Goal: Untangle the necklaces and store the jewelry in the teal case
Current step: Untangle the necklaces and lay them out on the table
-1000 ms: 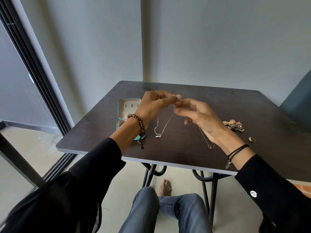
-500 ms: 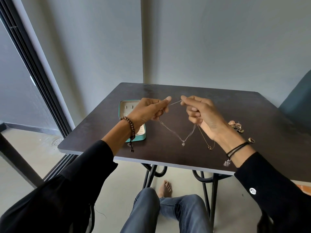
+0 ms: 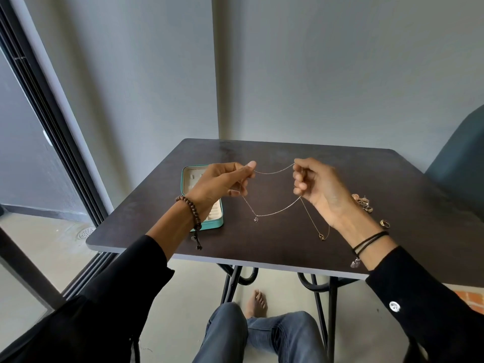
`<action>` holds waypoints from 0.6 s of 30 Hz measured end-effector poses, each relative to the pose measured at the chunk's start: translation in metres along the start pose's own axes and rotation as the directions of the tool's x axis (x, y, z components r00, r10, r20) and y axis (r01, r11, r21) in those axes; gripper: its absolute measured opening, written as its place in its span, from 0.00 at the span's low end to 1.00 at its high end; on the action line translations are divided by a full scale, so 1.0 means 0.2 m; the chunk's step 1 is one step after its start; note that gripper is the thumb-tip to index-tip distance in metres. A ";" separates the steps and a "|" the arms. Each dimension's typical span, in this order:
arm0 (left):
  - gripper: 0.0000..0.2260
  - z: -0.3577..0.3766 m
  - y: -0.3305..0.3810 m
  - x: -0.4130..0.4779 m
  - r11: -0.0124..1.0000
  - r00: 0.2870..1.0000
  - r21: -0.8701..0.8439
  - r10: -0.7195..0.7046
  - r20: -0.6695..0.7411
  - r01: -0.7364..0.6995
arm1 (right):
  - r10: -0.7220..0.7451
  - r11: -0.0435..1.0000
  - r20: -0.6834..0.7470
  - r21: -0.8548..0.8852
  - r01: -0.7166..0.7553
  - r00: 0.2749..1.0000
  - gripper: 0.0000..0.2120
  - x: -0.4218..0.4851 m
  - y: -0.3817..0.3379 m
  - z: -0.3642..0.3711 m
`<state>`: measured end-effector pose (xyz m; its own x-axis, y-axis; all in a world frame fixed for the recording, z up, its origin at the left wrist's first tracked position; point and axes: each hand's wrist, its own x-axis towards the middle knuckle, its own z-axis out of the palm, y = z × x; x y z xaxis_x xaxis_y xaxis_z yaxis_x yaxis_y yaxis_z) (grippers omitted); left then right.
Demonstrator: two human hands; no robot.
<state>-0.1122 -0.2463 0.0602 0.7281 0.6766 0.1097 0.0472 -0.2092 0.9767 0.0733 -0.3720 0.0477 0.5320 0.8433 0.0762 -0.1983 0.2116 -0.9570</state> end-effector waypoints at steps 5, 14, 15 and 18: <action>0.14 0.06 0.07 0.00 0.975 0.999 -0.220 -0.039 0.030 0.045 | -0.082 0.963 -0.073 -0.263 0.060 0.994 0.06 -0.01 0.03 0.02; 0.14 0.13 0.15 -0.02 0.867 0.998 -0.493 -0.063 0.031 0.070 | -0.121 0.977 0.058 -0.170 0.129 0.991 0.15 -0.05 -0.02 0.13; 0.14 0.13 0.15 -0.01 0.865 0.998 -0.497 -0.060 0.023 0.064 | -0.109 0.981 0.075 -0.154 0.119 0.991 0.18 -0.05 -0.02 0.13; 0.13 0.12 0.17 -0.02 0.877 0.998 -0.477 -0.060 0.008 0.057 | -0.087 0.983 0.123 -0.152 0.106 0.989 0.24 -0.06 -0.01 0.13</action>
<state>-0.0969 -0.2736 0.0880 0.7292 0.6826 0.0491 -0.2431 0.1913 0.9510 0.0468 -0.3696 0.0559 0.4419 0.8760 0.1933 -0.0139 0.2222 -0.9749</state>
